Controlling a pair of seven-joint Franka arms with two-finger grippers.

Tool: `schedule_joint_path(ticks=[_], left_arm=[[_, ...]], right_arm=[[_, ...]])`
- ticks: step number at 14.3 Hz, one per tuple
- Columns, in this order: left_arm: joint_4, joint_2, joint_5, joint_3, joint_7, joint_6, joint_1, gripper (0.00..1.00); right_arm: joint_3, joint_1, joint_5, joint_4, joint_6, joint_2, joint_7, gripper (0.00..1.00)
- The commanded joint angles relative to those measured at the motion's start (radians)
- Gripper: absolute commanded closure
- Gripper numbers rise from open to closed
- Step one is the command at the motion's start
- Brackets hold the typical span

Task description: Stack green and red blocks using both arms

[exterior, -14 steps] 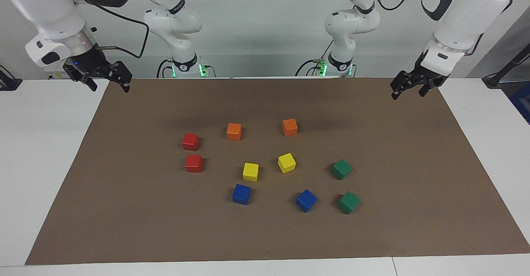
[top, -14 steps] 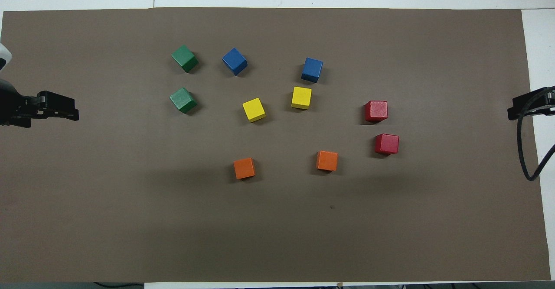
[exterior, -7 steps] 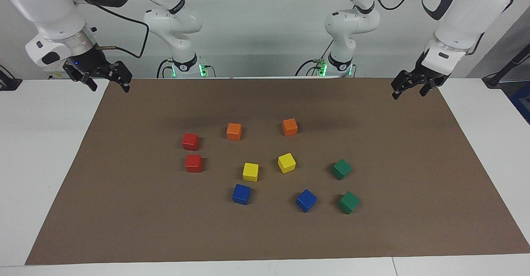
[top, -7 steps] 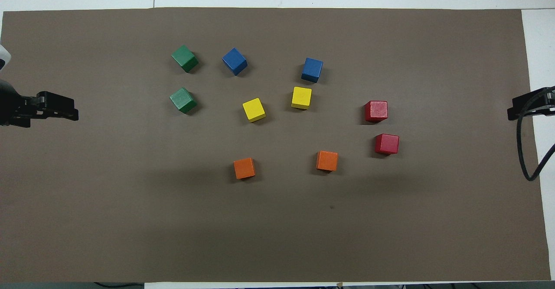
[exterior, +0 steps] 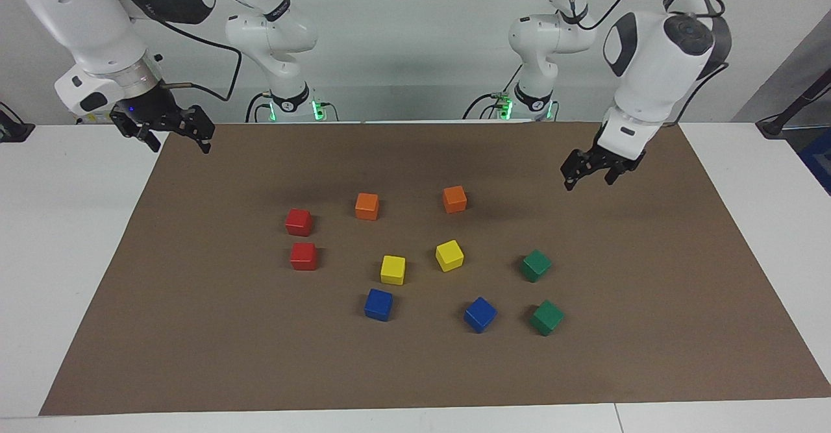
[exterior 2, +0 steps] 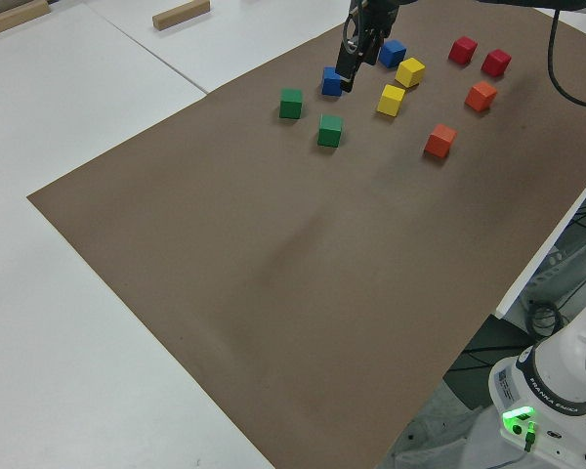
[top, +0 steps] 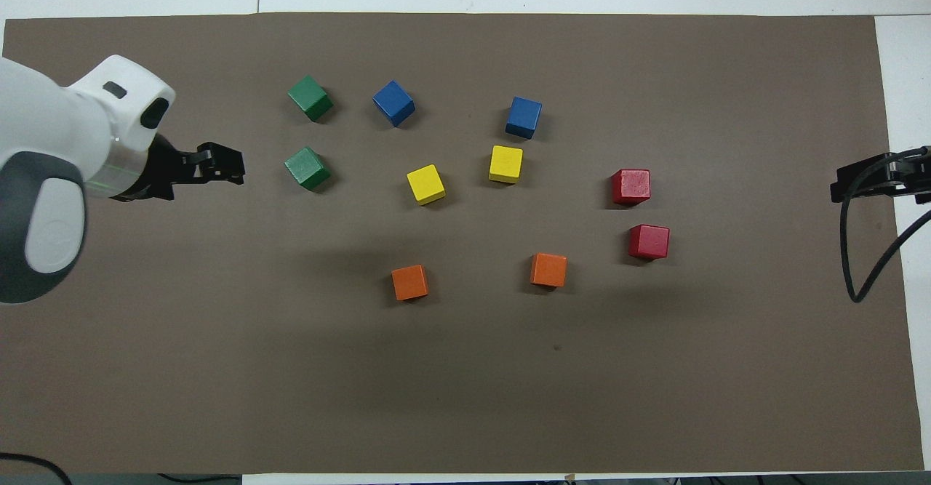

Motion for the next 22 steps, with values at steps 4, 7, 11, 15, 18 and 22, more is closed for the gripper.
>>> schedule_joint_path(ticks=[4, 7, 11, 15, 18, 22], left_arm=[[0.01, 0.207, -0.001, 0.02, -0.368, 0.228, -0.081, 0.0], [0.032, 0.292, 0.104, 0.018, -0.569, 0.262, -0.082, 0.0], [0.039, 0.319, 0.133, 0.017, -0.722, 0.312, -0.076, 0.0], [0.039, 0.332, 0.12, 0.017, -0.786, 0.38, -0.076, 0.0], [0.036, 0.367, 0.126, 0.018, -0.803, 0.424, -0.082, 0.0], [0.03, 0.39, 0.131, 0.018, -0.804, 0.45, -0.099, 0.0]], right_arm=[[0.008, 0.135, 0.008, -0.194, 0.222, -0.041, 0.223, 0.0], [0.008, 0.175, 0.01, -0.202, 0.298, 0.029, 0.265, 0.0], [0.008, 0.205, 0.025, -0.228, 0.417, 0.115, 0.323, 0.0], [0.009, 0.24, 0.025, -0.355, 0.535, 0.112, 0.331, 0.0], [0.009, 0.254, 0.025, -0.427, 0.621, 0.117, 0.337, 0.0], [0.009, 0.274, 0.025, -0.466, 0.681, 0.137, 0.353, 0.0]])
